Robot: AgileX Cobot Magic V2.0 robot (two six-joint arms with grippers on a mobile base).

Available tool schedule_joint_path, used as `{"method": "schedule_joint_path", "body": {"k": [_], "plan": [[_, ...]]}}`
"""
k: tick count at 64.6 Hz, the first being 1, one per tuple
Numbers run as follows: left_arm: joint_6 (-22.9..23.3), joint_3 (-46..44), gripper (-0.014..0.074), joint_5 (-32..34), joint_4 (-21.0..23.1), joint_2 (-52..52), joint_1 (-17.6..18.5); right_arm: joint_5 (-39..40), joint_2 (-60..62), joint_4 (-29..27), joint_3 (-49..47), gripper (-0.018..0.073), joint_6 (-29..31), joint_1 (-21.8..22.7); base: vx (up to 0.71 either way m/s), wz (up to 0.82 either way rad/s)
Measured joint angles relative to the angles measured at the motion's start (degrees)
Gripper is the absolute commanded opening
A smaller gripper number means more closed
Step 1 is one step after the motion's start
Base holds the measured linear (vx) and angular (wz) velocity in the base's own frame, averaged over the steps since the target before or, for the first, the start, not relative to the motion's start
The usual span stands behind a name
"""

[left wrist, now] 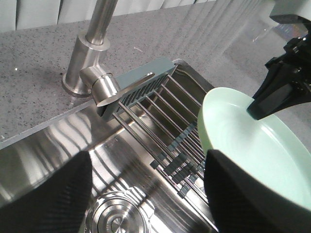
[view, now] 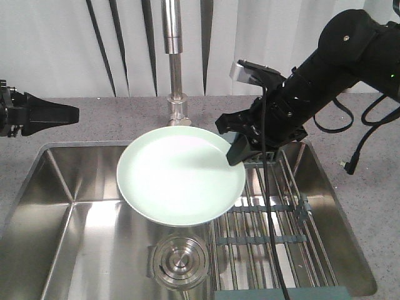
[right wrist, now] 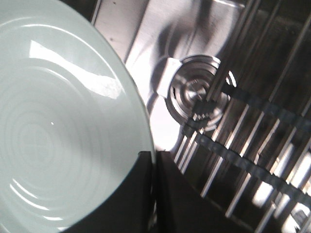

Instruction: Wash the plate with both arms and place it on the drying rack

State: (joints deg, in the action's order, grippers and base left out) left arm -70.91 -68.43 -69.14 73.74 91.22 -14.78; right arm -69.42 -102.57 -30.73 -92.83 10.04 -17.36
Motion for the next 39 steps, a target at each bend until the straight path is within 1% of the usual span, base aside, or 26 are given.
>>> {"method": "schedule_joint_path", "body": {"k": [4, 8, 12, 17, 24, 27, 31, 39], "plan": [[0.00, 0.00, 0.0471, 0.00, 0.02, 0.00, 0.00, 3.93, 0.00, -2.50, -0.18, -0.0010, 0.93, -0.05, 0.00, 0.00], [0.00, 0.00, 0.0471, 0.00, 0.07, 0.00, 0.00, 8.66, 0.00, -3.79, -1.02, -0.0010, 1.76, -0.05, 0.00, 0.00], [0.00, 0.00, 0.0471, 0.00, 0.07, 0.00, 0.00, 13.53, 0.00, -3.95, -1.79, -0.0010, 1.90, -0.05, 0.00, 0.00], [0.00, 0.00, 0.0471, 0.00, 0.07, 0.00, 0.00, 18.66, 0.00, -2.83, -2.68, -0.0010, 1.41, -0.05, 0.00, 0.00], [0.00, 0.00, 0.0471, 0.00, 0.09, 0.00, 0.00, 24.15, 0.00, 1.93, -3.08, -0.0010, -1.29, -0.05, 0.00, 0.00], [0.00, 0.00, 0.0471, 0.00, 0.09, 0.00, 0.00, 25.40, 0.00, 5.13, -3.08, -0.0010, -3.18, -0.05, 0.00, 0.00], [0.00, 0.00, 0.0471, 0.00, 0.09, 0.00, 0.00, 26.26, 0.00, 9.29, -3.08, -0.0010, -5.45, -0.05, 0.00, 0.00], [0.00, 0.00, 0.0471, 0.00, 0.09, 0.00, 0.00, 25.48, 0.26, 19.03, -3.08, -0.0010, -9.43, -0.05, 0.00, 0.00]]}}
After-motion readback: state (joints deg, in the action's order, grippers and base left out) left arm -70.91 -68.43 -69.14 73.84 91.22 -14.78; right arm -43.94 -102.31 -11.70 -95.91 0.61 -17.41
